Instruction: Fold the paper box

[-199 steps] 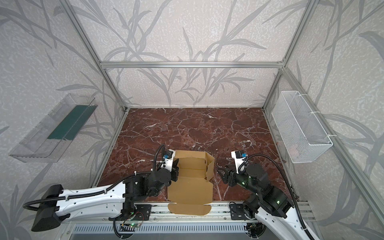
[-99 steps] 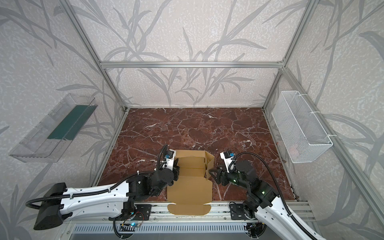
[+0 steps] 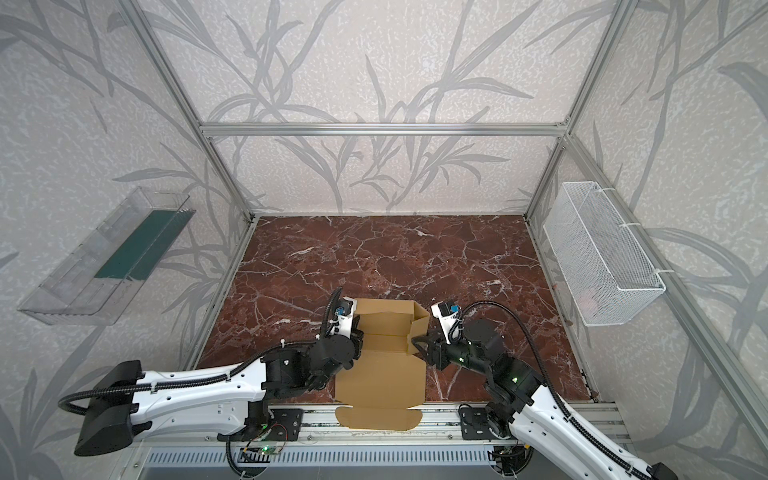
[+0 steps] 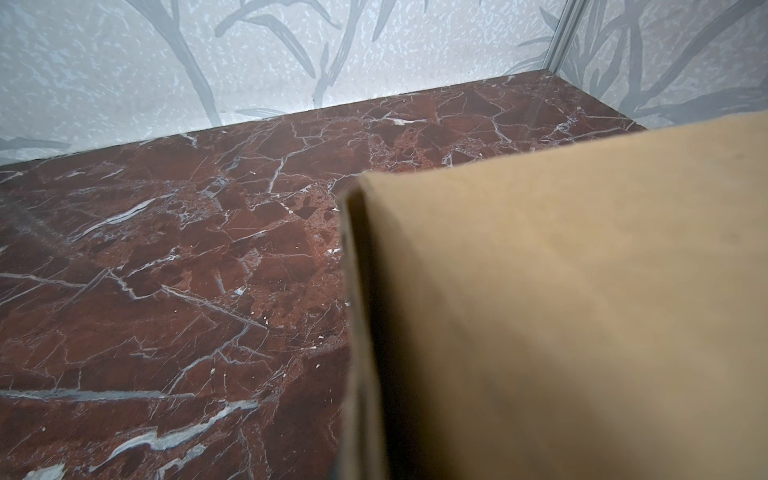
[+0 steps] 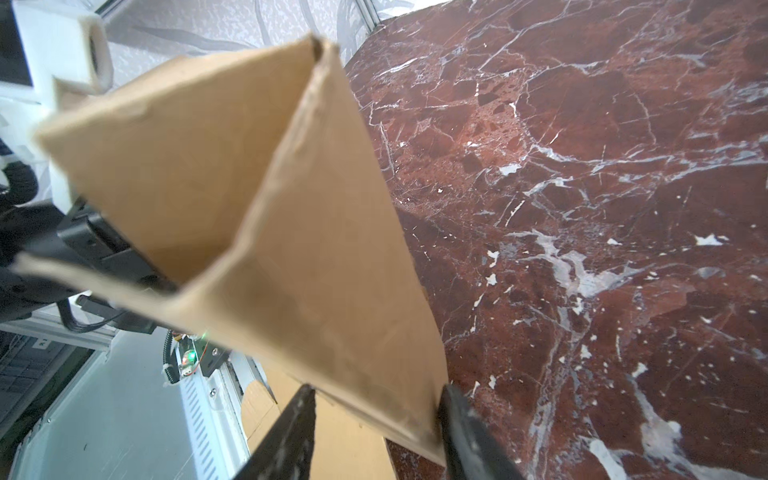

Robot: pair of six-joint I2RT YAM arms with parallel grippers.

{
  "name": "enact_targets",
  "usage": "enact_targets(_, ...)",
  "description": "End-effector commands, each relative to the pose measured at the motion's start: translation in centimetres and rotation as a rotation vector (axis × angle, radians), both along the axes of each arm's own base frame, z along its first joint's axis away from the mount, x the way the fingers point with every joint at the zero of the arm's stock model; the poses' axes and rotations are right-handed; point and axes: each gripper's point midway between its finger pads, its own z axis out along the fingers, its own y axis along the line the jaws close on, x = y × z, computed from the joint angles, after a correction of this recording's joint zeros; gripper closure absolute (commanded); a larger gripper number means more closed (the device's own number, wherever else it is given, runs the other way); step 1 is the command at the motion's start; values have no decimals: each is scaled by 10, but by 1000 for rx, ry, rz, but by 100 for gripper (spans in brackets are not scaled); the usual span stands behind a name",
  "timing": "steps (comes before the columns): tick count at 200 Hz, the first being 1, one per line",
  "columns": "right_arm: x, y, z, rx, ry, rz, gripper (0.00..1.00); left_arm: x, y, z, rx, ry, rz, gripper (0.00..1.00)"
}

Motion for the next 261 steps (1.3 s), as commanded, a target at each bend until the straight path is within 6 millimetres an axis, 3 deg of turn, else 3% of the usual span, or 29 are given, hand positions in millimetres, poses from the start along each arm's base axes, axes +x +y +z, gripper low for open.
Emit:
enact_targets(1, 9, 0, 13, -2, -58, -42, 55, -5, -7, 0, 4, 25, -33, 100)
enact_targets(38, 16, -3, 4, -93, -75, -110, 60, -3, -9, -4, 15, 35, -18, 100)
enact_targets(124, 26, -3, 15, -173, -130, -236, 69, -1, -11, -10, 34, 51, 16, 100)
enact_targets(191, 35, 4, 21, -181, -125, -301, 67, 0, -10, -14, 55, 56, 48, 100)
enact_targets(261, 44, 10, 12, -191, -153, -321, 69, 0, -13, -10, 22, 50, 57, 100)
